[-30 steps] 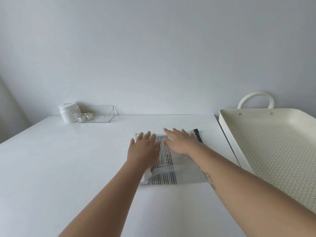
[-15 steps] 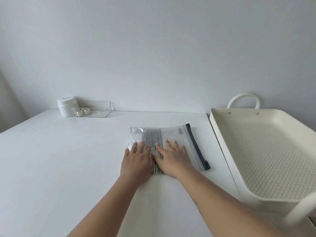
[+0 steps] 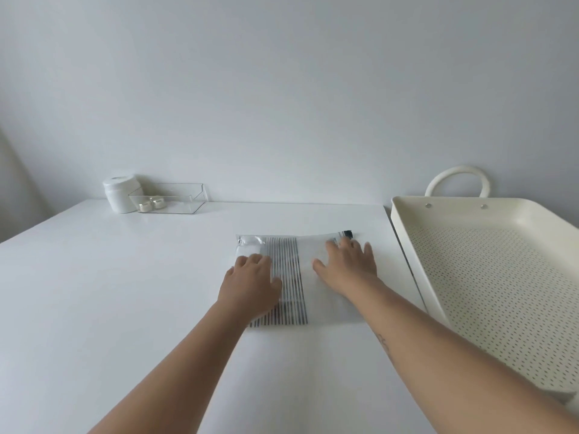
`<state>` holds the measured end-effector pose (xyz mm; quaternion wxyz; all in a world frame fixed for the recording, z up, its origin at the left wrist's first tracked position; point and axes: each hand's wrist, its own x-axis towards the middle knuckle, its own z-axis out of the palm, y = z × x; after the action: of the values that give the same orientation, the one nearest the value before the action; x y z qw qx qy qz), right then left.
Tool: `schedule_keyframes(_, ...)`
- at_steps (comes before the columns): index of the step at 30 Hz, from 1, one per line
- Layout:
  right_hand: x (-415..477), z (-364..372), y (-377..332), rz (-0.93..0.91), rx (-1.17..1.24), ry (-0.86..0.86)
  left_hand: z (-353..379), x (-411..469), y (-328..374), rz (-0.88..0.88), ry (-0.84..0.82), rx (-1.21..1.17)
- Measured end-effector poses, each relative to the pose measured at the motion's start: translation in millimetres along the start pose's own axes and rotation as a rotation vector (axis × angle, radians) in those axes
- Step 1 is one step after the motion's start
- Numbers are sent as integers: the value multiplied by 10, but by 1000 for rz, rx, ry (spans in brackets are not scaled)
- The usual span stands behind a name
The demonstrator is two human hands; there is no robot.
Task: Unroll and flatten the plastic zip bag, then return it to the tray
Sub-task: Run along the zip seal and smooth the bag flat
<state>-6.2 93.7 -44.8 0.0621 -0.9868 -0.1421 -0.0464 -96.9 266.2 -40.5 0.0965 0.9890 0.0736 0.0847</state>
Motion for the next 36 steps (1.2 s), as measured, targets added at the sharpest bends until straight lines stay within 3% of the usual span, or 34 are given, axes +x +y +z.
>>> schedule_keyframes(2, 154, -92, -96, -159, 89, 20, -52, 121, -31, -4, 88, -7)
schedule_keyframes(4, 258, -121, -284, -286, 181, -28, -34, 217, -78, -31, 53, -33)
schedule_keyframes(9, 400, 139, -579, -371, 160, -157, 147, 294, -149, -92, -61, -81)
schedule_keyframes(25, 389, 304, 105, -23, 46, -161, 248, 296, -165, -45, -85, 93)
schedule_keyframes(31, 102, 127, 210, 55, -19, -164, 83, 430, -71, 73, 31, 323)
schedule_keyframes(36, -198, -86, 271, 155, -134, -140, 25, 42, 358, 145, 191, 98)
